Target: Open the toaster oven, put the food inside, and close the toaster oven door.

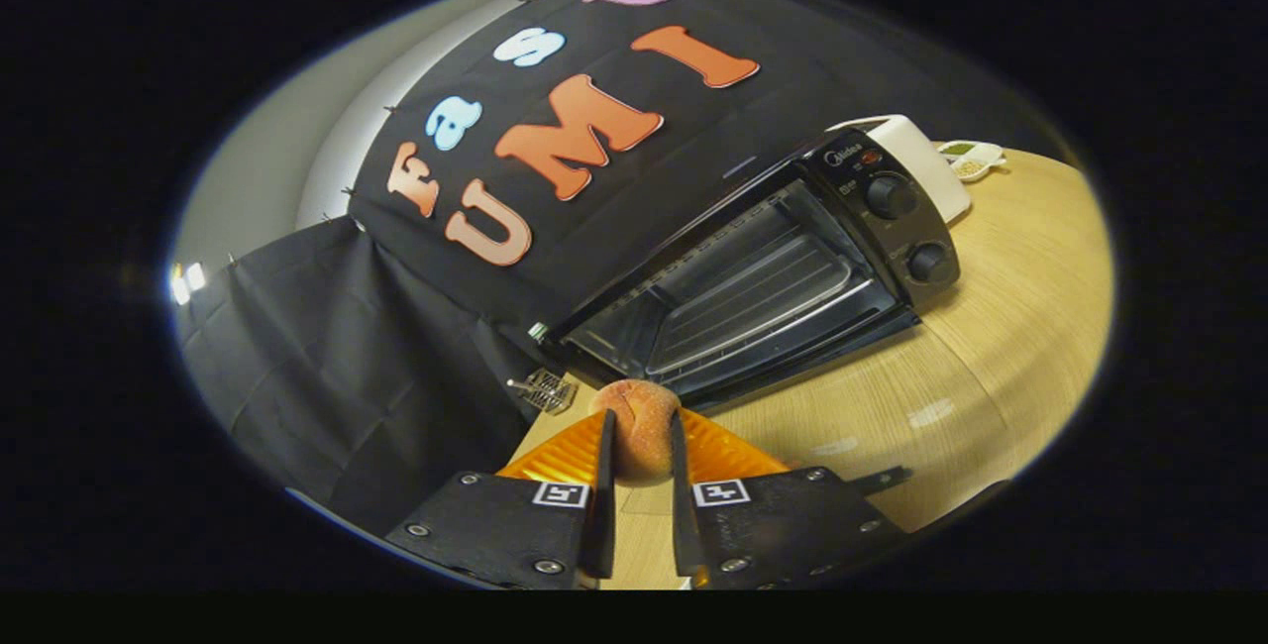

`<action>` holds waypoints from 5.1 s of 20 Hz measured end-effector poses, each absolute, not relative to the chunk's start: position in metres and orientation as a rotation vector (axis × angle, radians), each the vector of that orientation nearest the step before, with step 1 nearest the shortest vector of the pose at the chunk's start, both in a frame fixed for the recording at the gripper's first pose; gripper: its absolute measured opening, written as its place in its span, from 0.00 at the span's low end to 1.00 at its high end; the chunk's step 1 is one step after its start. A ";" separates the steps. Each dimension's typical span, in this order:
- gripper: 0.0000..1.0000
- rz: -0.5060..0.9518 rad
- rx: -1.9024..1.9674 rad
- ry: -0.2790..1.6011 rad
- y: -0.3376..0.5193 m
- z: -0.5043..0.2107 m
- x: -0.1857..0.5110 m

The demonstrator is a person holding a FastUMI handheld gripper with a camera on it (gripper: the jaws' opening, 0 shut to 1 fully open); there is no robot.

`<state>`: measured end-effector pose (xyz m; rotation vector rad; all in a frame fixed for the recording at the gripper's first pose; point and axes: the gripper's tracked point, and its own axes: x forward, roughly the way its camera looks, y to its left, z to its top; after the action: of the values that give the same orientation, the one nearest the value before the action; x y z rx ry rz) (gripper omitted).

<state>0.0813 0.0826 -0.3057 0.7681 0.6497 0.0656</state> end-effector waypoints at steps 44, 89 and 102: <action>0.85 -0.135 0.193 0.503 0.013 -0.348 0.196; 0.72 0.022 0.259 0.800 0.028 -0.340 -0.001; 0.73 0.059 0.033 0.653 0.046 -0.301 0.077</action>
<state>0.0774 0.0457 -0.3008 0.0335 0.6533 0.0587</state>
